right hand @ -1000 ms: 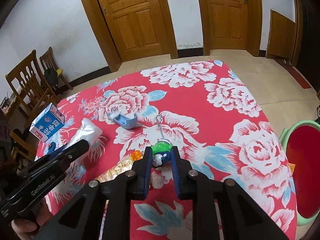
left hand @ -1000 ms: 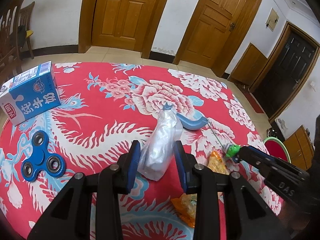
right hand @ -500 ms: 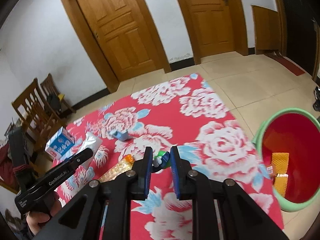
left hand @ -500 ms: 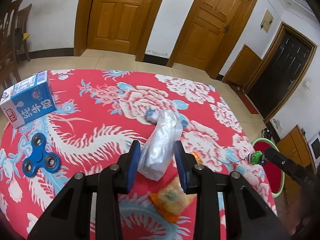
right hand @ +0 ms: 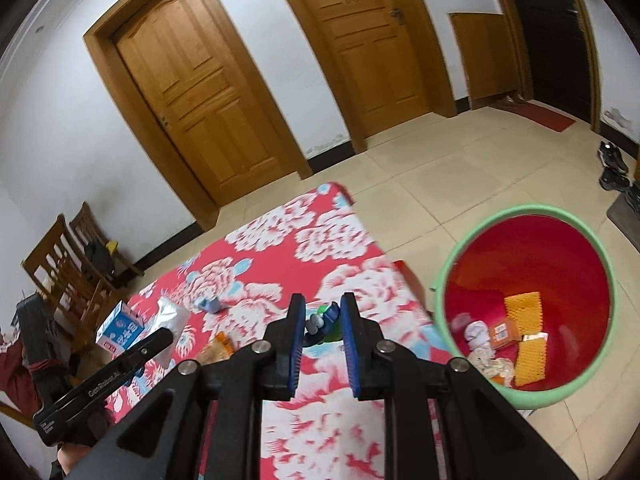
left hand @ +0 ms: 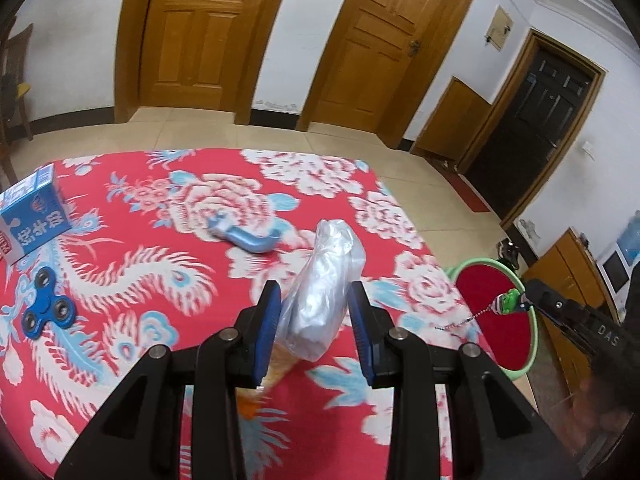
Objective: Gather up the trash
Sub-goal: 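Carry both items over the bucket while the right gripper releases the green figure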
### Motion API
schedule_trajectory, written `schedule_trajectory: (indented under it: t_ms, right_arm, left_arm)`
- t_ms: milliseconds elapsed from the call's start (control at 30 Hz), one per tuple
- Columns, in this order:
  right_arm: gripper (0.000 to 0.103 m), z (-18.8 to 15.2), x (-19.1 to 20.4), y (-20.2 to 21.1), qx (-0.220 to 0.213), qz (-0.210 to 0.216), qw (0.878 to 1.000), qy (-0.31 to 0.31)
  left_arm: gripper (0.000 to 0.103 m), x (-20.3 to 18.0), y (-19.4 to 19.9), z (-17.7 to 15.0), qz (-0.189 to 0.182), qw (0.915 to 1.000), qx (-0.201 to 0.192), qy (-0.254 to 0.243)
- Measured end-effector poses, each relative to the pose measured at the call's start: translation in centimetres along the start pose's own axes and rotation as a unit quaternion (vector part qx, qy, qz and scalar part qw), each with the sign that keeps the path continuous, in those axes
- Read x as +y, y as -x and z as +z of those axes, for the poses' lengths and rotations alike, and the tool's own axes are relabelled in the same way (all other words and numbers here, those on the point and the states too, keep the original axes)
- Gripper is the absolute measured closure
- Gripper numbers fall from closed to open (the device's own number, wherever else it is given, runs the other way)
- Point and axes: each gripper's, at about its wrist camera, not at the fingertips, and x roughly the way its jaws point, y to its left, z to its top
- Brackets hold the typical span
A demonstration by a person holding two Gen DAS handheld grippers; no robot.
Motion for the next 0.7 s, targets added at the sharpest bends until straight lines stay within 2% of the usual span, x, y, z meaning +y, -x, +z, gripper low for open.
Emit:
schedule_trajectory:
  t_ms: [367, 700]
  right_arm:
    - [0.083, 0.8, -5.1, 3.3, -0.039, -0.03, 0.998, -0.044]
    - [0.083, 0.6, -9.8, 3.5, -0.042, -0.058, 0.993, -0.089]
  left_arm:
    - [0.068, -5.1, -0.9, -0.3, -0.037, 0.9986, 0.018, -0.033]
    - [0.068, -8.9, -2.4, -1.1, -0.053, 0.9956, 0.043, -0.065]
